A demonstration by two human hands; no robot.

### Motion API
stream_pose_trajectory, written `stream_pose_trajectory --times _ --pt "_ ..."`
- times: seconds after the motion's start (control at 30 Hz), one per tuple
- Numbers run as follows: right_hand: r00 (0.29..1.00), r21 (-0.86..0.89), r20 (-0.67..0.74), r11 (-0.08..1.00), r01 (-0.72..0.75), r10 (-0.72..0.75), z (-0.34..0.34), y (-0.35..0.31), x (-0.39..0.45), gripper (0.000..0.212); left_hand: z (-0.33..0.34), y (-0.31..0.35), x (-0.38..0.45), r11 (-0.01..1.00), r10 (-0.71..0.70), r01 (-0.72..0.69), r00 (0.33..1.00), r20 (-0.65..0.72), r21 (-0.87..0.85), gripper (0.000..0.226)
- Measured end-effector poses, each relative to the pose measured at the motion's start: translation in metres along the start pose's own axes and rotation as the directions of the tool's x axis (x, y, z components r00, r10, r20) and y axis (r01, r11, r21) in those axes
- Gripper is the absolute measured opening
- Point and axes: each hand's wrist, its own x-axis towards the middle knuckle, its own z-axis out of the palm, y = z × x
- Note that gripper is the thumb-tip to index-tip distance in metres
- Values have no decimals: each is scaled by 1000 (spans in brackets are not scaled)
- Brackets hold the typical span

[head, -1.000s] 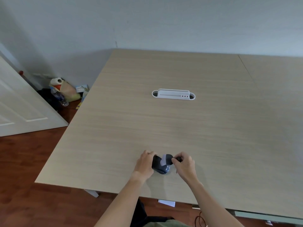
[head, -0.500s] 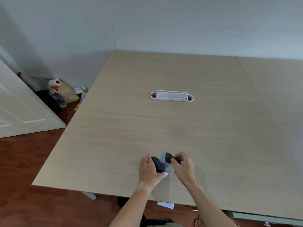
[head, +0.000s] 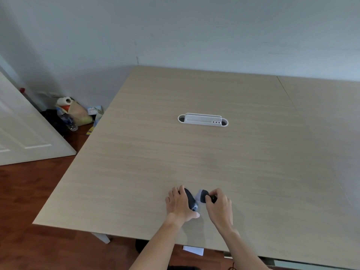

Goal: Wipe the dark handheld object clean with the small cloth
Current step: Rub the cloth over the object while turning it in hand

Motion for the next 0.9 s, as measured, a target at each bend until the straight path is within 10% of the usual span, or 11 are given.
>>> stream_pose_trajectory --times 0.43,0.6,0.73,0.9 --pt "987 109 158 993 -40 23 2 0 1 7 -1 -11 0 998 56 -56 998 -3 30 92" --pt "998 138 2 988 -67 68 6 -2 3 8 -5 -23 3 989 136 -140 988 73 47 98" --pt "976 129 219 991 -39 10 9 -8 4 6 -4 -32 -1 995 97 -96 990 101 -16 105" --pt "1000 86 -12 996 -7 8 8 -8 5 9 0 -30 -11 988 -48 47 999 -4 -149 114"
